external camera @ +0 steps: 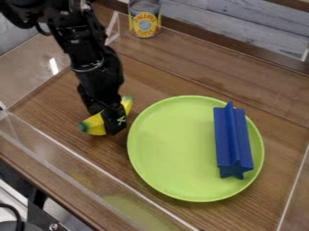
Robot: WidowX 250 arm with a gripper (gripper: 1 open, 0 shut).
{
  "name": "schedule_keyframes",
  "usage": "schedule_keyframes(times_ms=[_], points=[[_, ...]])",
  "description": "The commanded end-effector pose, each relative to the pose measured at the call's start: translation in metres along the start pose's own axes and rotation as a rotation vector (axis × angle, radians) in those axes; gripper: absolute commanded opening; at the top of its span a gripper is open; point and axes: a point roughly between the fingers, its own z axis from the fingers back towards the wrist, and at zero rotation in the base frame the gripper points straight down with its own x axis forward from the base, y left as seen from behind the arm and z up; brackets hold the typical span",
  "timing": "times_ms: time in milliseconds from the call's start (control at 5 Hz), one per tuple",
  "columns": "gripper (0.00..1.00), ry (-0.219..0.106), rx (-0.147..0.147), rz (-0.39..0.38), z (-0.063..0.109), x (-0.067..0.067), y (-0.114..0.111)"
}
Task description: Put the banana in the green plate
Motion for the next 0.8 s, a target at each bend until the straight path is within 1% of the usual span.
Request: schedule_keyframes(times_ms=[0,200,600], points=[[1.0,-0.023,0.012,0.006,0.003,0.003,0.004],[0.0,-0.026,0.008,0.004,0.002,0.003,0.005],[0.0,-0.025,0.026,0.012,0.02,0.011,0.0]])
